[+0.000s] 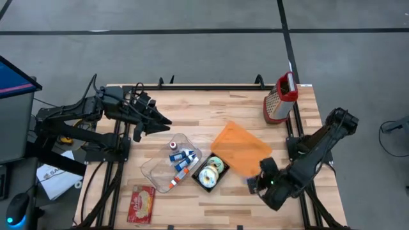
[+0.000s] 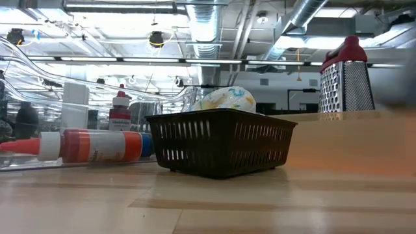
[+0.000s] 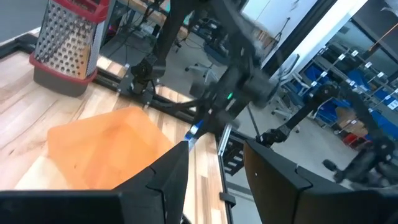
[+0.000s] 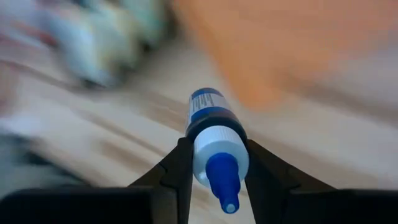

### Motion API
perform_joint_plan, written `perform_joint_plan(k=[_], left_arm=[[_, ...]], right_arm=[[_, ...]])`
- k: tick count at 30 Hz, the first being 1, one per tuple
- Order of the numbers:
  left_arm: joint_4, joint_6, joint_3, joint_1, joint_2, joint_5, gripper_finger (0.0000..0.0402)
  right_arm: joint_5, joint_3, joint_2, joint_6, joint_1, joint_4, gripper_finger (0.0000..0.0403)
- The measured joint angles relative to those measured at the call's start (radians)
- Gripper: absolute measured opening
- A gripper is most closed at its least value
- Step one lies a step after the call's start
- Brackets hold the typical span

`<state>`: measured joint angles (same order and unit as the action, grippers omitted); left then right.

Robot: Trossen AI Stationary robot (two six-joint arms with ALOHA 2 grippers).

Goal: Pick & Place Food Item
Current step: Put the blue food coloring bottle into the transparent bin

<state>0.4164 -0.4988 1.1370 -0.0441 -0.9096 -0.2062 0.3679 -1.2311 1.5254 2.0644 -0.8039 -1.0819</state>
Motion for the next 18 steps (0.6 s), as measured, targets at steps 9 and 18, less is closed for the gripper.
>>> perform_joint_plan(k=[9, 18], left_arm=[[0.126, 0.024, 0.0, 0.0, 0.005, 0.005, 0.015], [0.314, 0.053, 0.0, 0.0, 0.011, 0.022, 0.015]], right_arm=[[0.16, -0.026, -0.057, -0.646, 0.329, 0.437, 0.0105], [-0.249, -0.046, 0.17, -1.047, 0.669, 0.835, 0.0105]])
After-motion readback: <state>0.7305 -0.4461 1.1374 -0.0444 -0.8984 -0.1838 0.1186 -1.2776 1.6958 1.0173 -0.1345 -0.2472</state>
